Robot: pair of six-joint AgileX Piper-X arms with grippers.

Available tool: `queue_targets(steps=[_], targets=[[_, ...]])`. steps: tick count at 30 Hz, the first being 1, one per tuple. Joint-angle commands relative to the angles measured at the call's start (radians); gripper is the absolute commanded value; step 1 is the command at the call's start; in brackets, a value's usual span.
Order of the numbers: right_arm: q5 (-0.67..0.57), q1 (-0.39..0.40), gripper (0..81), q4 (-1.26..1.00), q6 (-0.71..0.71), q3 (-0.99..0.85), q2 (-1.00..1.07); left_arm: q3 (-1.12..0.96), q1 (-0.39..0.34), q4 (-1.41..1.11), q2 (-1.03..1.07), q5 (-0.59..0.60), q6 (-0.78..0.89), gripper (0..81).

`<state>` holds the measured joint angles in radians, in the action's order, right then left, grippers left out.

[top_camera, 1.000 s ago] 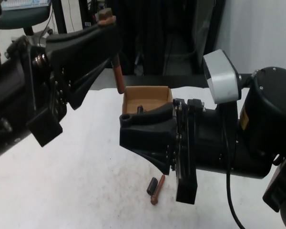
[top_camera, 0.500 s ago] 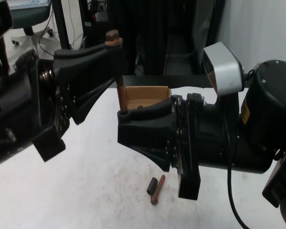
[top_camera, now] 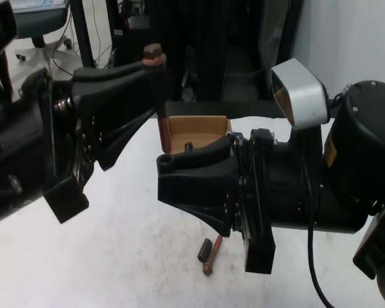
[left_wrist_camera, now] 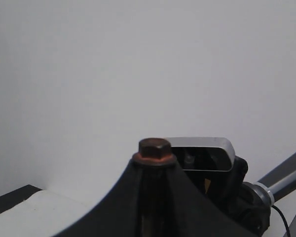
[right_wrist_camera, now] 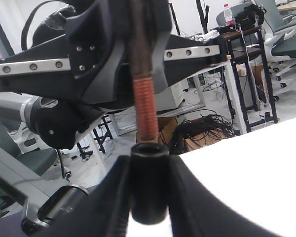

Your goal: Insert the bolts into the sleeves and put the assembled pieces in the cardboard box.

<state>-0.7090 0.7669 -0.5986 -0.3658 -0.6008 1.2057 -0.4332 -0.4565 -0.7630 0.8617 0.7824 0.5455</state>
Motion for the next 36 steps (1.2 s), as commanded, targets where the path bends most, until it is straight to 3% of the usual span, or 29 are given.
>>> queue_targets(steps=[1, 14, 25, 36], targets=[[-0.009, -0.002, 0.8, -0.02, -0.001, -0.013, -0.007, -0.003, -0.003, -0.011, -0.004, 0.016, 0.003, 0.2], [-0.025, -0.004, 0.8, -0.059, -0.009, -0.013, -0.007, -0.003, -0.003, 0.046, -0.004, 0.027, -0.007, 0.2], [-0.099, -0.095, 0.8, -0.136, -0.096, -0.013, -0.021, -0.003, -0.003, 0.062, -0.004, 0.045, -0.007, 0.2], [-0.102, -0.095, 0.8, -0.142, -0.113, -0.013, -0.021, -0.003, -0.003, 0.256, -0.004, 0.11, -0.023, 0.2]])
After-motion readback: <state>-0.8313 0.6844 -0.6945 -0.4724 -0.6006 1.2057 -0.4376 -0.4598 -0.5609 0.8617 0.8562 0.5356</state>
